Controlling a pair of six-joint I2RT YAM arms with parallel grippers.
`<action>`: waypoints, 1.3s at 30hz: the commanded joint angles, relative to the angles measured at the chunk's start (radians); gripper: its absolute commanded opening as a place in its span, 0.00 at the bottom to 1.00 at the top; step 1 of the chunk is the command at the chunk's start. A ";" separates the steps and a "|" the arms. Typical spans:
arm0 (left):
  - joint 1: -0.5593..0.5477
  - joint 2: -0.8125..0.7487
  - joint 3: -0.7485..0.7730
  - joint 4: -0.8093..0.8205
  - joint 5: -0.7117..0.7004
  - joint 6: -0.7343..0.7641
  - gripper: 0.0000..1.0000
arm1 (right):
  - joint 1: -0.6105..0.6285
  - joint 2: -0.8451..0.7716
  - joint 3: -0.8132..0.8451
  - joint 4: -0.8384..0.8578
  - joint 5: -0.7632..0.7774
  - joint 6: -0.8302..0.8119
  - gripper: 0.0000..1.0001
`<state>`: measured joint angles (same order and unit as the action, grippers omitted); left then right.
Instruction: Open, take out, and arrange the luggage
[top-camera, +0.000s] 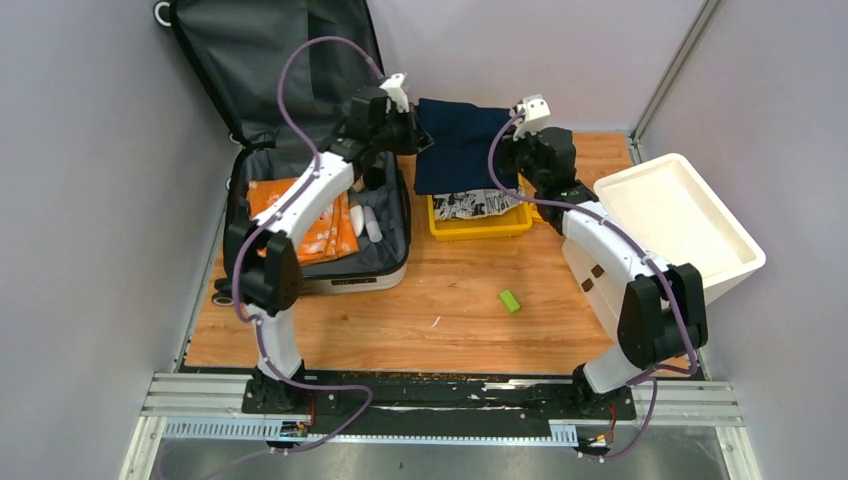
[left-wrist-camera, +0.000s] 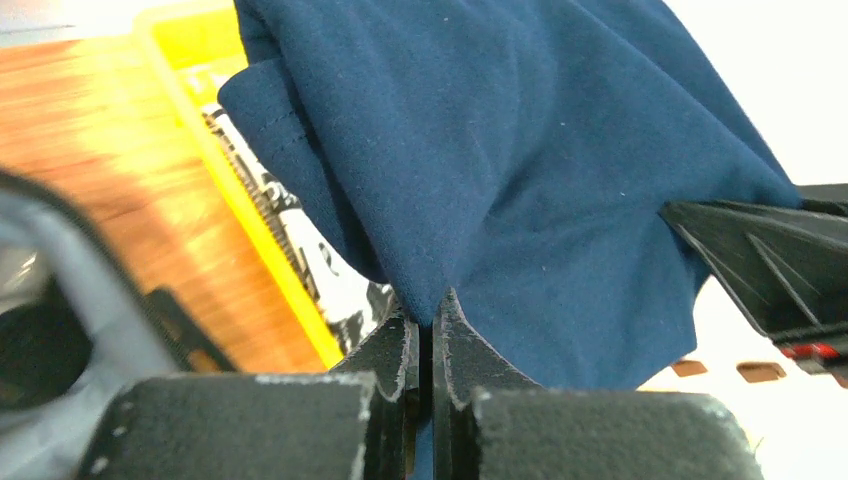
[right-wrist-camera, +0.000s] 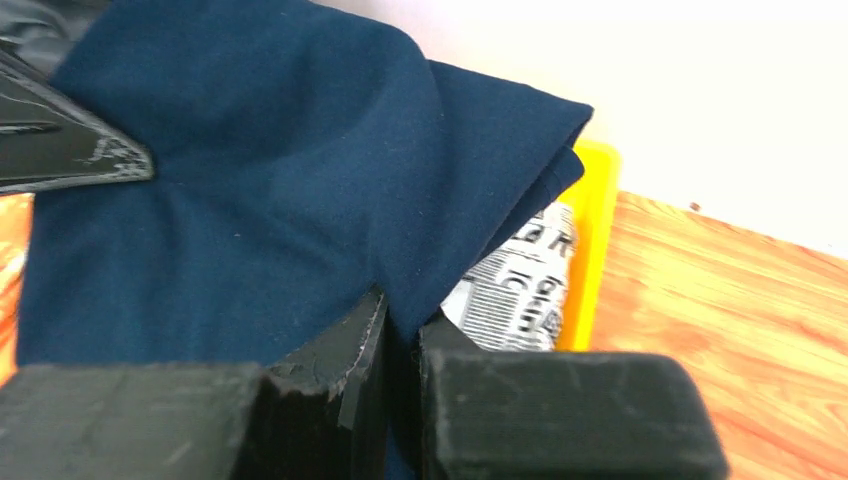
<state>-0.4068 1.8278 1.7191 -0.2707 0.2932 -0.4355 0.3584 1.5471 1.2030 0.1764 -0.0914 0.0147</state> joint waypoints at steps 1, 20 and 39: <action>-0.020 0.179 0.162 0.080 -0.046 -0.065 0.00 | -0.074 0.045 0.048 -0.016 -0.035 -0.071 0.00; -0.023 0.611 0.440 0.040 -0.092 -0.041 0.20 | -0.191 0.516 0.401 -0.246 -0.045 -0.177 0.16; -0.121 0.399 0.254 -0.048 -0.068 -0.019 0.40 | -0.192 0.440 0.429 -0.513 -0.307 0.181 0.30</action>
<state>-0.4725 2.2536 2.0254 -0.3103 0.2085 -0.4656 0.1688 1.9617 1.6630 -0.3058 -0.3264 0.0826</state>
